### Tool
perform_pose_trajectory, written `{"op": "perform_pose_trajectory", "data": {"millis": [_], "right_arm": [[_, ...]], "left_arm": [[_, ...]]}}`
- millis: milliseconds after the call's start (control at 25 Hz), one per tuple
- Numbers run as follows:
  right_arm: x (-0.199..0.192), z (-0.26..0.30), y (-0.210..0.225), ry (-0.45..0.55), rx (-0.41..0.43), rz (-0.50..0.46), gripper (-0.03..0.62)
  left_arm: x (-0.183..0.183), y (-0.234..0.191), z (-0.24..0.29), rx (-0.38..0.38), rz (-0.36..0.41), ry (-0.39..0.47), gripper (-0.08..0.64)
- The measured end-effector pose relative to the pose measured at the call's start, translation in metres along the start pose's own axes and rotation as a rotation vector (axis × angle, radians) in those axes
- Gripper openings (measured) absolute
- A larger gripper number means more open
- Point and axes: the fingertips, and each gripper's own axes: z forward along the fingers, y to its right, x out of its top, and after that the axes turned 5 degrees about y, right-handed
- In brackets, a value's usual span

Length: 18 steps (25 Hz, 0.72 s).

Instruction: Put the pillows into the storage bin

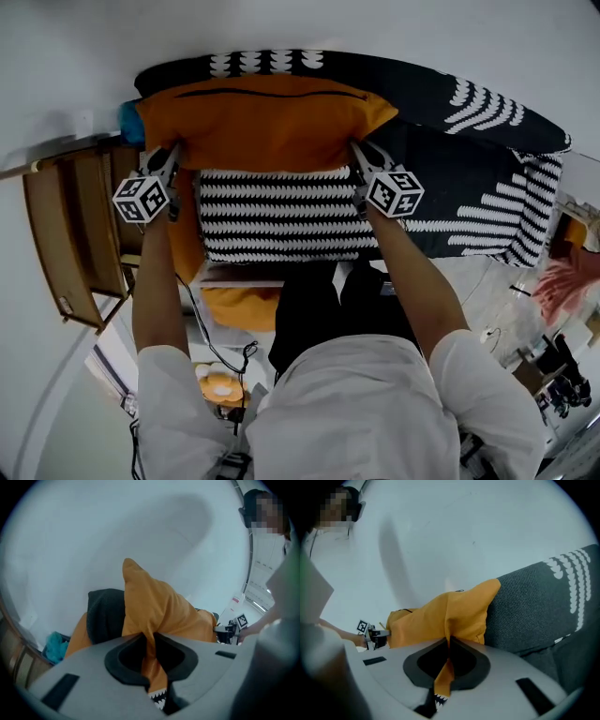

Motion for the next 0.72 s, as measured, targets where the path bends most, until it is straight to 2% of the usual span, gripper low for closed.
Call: {"op": "perform_pose_trajectory", "data": {"millis": [200,400,720], "right_arm": [[0.028,-0.048,-0.006,0.056,0.025,0.005,0.032],[0.076,-0.123,-0.025,0.125,0.120,-0.040,0.032],[0.136,-0.282,-0.051,0.225,0.265,-0.093,0.032]], "left_arm": [[0.010,0.060,-0.044,-0.014,0.057,0.033,0.052],[0.034,0.139,-0.101,0.030,0.118,0.093,0.052],[0.062,0.303,-0.214,0.122,0.191,0.254,0.052]]}}
